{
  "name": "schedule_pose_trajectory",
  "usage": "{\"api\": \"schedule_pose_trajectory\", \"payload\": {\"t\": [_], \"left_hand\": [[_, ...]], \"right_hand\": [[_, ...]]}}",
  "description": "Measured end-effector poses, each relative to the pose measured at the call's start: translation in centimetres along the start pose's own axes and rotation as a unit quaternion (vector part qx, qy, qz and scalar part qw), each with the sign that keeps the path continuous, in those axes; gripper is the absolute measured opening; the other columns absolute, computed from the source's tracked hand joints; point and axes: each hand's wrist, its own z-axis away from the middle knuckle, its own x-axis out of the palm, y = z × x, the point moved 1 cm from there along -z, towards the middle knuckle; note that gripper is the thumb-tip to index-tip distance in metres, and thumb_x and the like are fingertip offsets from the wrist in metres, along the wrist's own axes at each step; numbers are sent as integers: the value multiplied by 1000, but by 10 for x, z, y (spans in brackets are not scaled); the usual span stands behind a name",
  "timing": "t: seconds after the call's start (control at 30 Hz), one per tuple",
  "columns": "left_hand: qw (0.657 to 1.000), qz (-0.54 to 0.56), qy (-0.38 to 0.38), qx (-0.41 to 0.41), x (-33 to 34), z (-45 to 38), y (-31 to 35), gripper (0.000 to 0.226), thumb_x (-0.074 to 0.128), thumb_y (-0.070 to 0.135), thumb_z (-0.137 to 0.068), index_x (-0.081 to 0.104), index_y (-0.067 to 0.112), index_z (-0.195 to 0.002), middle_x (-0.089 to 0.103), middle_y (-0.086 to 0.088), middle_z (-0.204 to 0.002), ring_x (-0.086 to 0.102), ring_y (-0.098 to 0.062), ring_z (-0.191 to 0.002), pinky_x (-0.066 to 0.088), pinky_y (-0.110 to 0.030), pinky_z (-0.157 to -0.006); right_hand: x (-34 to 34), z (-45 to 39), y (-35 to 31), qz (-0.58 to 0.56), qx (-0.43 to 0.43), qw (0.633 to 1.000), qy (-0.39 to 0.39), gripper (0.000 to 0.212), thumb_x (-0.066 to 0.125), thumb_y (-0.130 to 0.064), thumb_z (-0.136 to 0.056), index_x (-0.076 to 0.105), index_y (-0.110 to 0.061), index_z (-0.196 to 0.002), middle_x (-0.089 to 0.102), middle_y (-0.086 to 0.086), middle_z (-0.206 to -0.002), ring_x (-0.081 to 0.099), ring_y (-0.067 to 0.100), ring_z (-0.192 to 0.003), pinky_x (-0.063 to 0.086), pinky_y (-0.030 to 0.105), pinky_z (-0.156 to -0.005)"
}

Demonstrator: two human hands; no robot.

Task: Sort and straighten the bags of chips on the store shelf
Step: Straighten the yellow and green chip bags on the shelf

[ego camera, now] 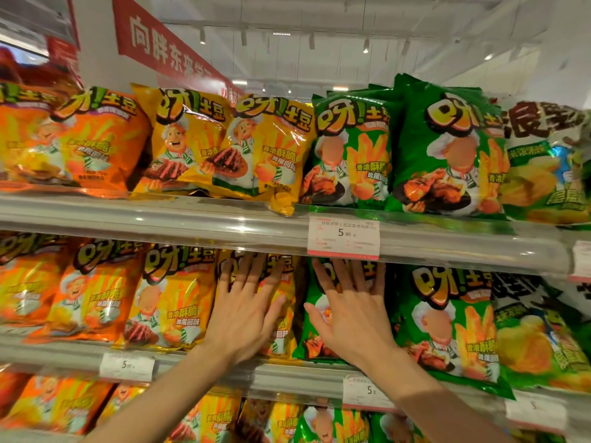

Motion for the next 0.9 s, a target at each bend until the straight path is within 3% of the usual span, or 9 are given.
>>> {"api": "schedule_pose_trajectory", "payload": {"t": [0.37,0.5,0.6,0.67,0.73,0.8,0.9], "left_hand": [[1000,-7,21,-2,3,-1,0,60,20,56,-103,28,29,-156,25,-9,-162,8,-25,-152,4,-55,-121],[1000,-1,26,-1,3,0,-1,60,22,55,-103,26,29,-157,22,-10,-163,5,-25,-153,2,-54,-122],[999,18,30,1,0,-1,0,60,23,55,-102,25,29,-157,23,-9,-163,7,-27,-153,3,-56,-121],[999,41,31,8,-1,0,0,60,22,55,-102,24,29,-157,25,-9,-163,8,-28,-153,6,-58,-120],[998,60,34,14,-3,0,-3,59,23,55,-102,27,28,-155,26,-9,-162,10,-29,-153,8,-58,-120],[996,77,42,10,-5,0,-3,59,25,54,-102,34,26,-152,30,-10,-161,15,-29,-152,11,-58,-120],[993,103,61,16,-14,1,10,55,32,51,-100,47,19,-143,43,-14,-149,32,-34,-143,22,-57,-116]], "right_hand": [[8,1,-7,3,26,998,49,69,36,-64,-94,31,-29,-154,33,9,-158,19,34,-149,16,68,-111],[8,0,-11,15,28,998,54,70,37,-63,-94,30,-28,-154,42,11,-152,28,36,-145,15,69,-111],[8,1,-11,23,36,998,42,68,37,-63,-94,36,-26,-151,58,12,-136,48,38,-130,20,69,-110],[6,2,-12,17,56,998,25,65,32,-66,-95,53,-24,-139,69,10,-108,63,36,-107,36,63,-100],[2,7,-13,0,72,997,32,66,26,-68,-96,61,-19,-123,70,9,-96,65,34,-96,43,57,-89],[1,13,-8,-21,70,995,73,64,29,-64,-97,55,-15,-129,66,14,-109,61,36,-105,39,60,-101],[-6,23,8,-30,79,991,103,69,27,-60,-99,29,-14,-150,42,19,-148,33,36,-142,14,61,-118]]}}
